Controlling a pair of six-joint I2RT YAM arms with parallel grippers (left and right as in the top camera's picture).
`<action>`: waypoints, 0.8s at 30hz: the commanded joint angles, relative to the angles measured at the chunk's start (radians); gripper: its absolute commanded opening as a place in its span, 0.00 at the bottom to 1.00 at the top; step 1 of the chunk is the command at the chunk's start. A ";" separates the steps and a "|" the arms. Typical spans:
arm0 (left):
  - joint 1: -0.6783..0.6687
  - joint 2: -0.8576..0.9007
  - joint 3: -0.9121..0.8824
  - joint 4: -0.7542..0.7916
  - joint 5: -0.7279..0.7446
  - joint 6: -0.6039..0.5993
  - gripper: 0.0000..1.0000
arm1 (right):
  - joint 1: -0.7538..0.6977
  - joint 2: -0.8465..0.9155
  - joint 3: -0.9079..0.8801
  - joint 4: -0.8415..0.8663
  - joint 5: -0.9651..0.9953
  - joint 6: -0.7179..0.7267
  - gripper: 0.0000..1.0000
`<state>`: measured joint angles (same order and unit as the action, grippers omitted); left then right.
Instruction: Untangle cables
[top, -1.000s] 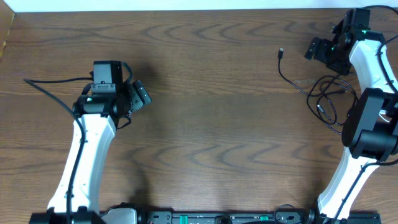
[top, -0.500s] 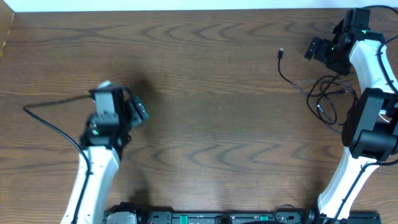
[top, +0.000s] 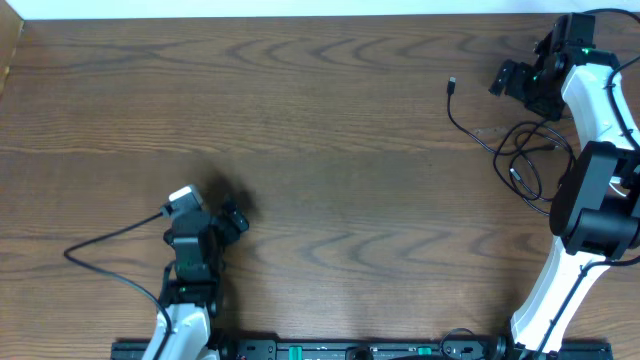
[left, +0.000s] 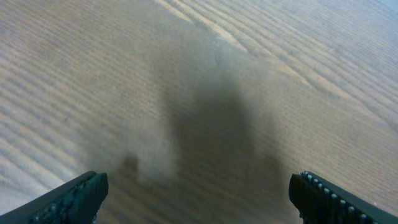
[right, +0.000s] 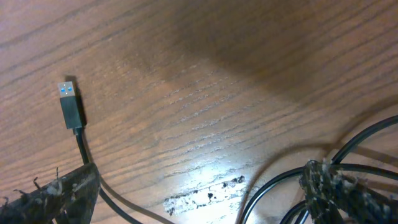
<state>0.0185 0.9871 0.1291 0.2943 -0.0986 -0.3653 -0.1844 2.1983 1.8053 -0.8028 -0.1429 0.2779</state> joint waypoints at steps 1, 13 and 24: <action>0.021 -0.042 -0.065 0.023 0.001 -0.034 0.98 | 0.003 -0.027 0.018 -0.001 -0.006 0.006 0.99; 0.073 -0.195 -0.125 -0.104 0.005 -0.071 0.98 | 0.003 -0.027 0.018 0.000 -0.006 0.006 0.99; 0.056 -0.613 -0.125 -0.366 0.018 0.012 0.98 | 0.003 -0.027 0.018 -0.001 -0.006 0.006 0.99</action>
<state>0.0841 0.4690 0.0158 -0.0166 -0.0753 -0.4133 -0.1844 2.1983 1.8057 -0.8028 -0.1432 0.2779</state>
